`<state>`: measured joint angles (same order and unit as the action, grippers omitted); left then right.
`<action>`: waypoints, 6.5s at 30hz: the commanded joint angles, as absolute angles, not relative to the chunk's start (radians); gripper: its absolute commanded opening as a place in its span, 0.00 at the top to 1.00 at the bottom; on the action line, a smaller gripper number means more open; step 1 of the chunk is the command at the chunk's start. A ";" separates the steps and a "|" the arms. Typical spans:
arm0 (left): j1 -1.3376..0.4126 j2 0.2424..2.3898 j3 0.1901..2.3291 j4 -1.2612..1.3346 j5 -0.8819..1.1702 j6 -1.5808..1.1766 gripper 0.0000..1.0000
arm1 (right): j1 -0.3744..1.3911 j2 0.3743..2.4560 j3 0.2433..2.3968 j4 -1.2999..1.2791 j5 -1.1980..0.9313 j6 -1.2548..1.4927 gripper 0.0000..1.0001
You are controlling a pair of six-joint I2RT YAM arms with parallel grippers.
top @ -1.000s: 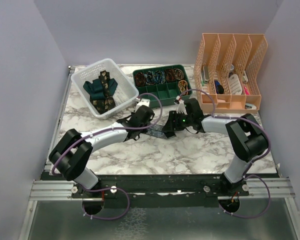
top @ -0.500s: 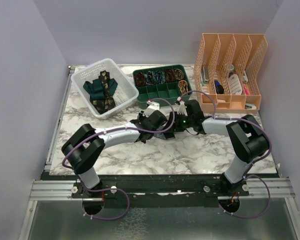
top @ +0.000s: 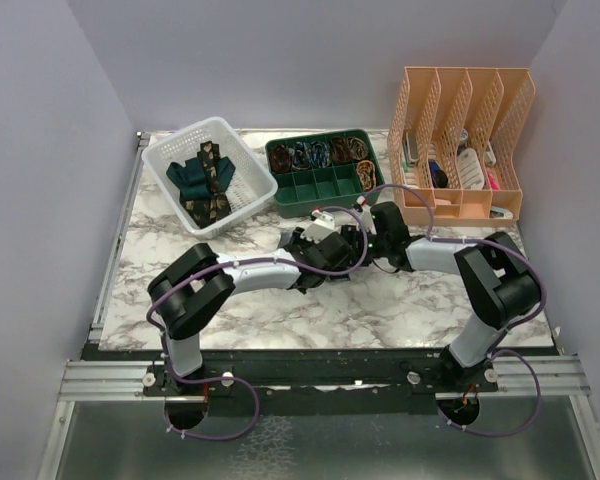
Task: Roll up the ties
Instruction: Roll the tie at the center of the board.
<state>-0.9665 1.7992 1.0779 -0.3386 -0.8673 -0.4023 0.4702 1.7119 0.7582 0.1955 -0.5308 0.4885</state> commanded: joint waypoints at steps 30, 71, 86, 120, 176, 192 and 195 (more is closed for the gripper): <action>-0.827 1.400 0.956 -0.221 -0.419 -0.463 0.13 | 0.473 1.560 0.796 0.049 -0.328 0.386 0.28; -0.416 1.256 0.750 -0.222 -0.086 -0.528 0.08 | 0.789 1.830 0.939 0.337 -0.118 -0.343 0.00; -0.413 1.304 0.753 -0.212 -0.052 -0.532 0.09 | 0.788 1.809 0.906 0.365 -0.253 -0.268 0.36; -0.413 1.358 0.716 -0.032 0.183 -0.498 0.09 | 0.721 1.604 0.789 0.390 -0.343 -0.214 0.00; -0.337 1.668 0.784 0.244 0.691 -0.273 0.07 | 0.630 1.706 0.911 0.032 -0.245 0.414 0.58; -0.339 1.778 0.871 0.263 0.829 -0.250 0.14 | 0.607 1.754 0.954 0.003 -0.239 0.429 0.58; -0.341 1.800 0.879 0.264 0.849 -0.252 0.21 | 0.603 1.758 0.955 0.005 -0.243 0.429 0.58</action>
